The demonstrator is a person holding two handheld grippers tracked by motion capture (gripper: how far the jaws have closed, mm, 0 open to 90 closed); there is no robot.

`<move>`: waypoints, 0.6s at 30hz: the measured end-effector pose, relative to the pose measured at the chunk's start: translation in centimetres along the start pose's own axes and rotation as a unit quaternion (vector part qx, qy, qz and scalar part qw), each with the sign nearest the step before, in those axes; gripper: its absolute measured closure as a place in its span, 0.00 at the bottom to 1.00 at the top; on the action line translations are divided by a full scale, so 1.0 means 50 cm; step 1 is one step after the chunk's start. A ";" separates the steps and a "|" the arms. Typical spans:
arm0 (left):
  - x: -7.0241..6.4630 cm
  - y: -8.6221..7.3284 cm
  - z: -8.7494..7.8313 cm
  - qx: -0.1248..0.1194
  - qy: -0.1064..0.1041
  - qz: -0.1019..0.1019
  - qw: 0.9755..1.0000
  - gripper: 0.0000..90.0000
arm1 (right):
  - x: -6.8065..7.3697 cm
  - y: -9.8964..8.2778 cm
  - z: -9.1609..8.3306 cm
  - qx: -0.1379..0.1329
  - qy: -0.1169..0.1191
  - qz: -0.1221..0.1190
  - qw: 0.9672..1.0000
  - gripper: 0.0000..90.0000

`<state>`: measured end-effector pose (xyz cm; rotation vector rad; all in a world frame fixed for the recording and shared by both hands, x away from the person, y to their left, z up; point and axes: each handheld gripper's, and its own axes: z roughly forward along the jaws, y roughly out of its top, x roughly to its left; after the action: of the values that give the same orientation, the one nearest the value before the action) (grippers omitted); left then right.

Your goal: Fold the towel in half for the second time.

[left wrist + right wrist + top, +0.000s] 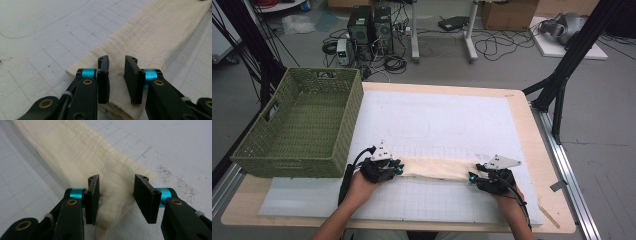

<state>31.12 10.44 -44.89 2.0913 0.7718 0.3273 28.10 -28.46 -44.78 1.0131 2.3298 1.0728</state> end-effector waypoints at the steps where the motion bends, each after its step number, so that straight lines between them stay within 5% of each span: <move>1: 0.000 0.000 -0.001 0.000 0.000 -0.002 1.000 0.83 | -0.002 -0.001 0.000 0.000 0.001 0.002 1.000 0.62; 11: 0.010 -0.006 -0.008 -0.012 -0.001 -0.010 1.000 0.84 | -0.004 -0.001 -0.007 -0.002 0.008 0.013 1.000 0.59; 15: 0.020 -0.004 -0.028 -0.053 0.013 -0.026 0.998 0.75 | -0.006 0.005 -0.023 -0.031 0.017 0.013 0.999 0.51; 18: 0.032 -0.003 -0.046 -0.091 0.029 -0.038 0.995 0.67 | -0.005 0.014 -0.043 -0.067 0.010 0.017 0.998 0.47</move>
<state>31.18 12.98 -43.70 1.8829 0.8229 0.4034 27.32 -29.41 -42.87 0.9984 2.2301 1.2394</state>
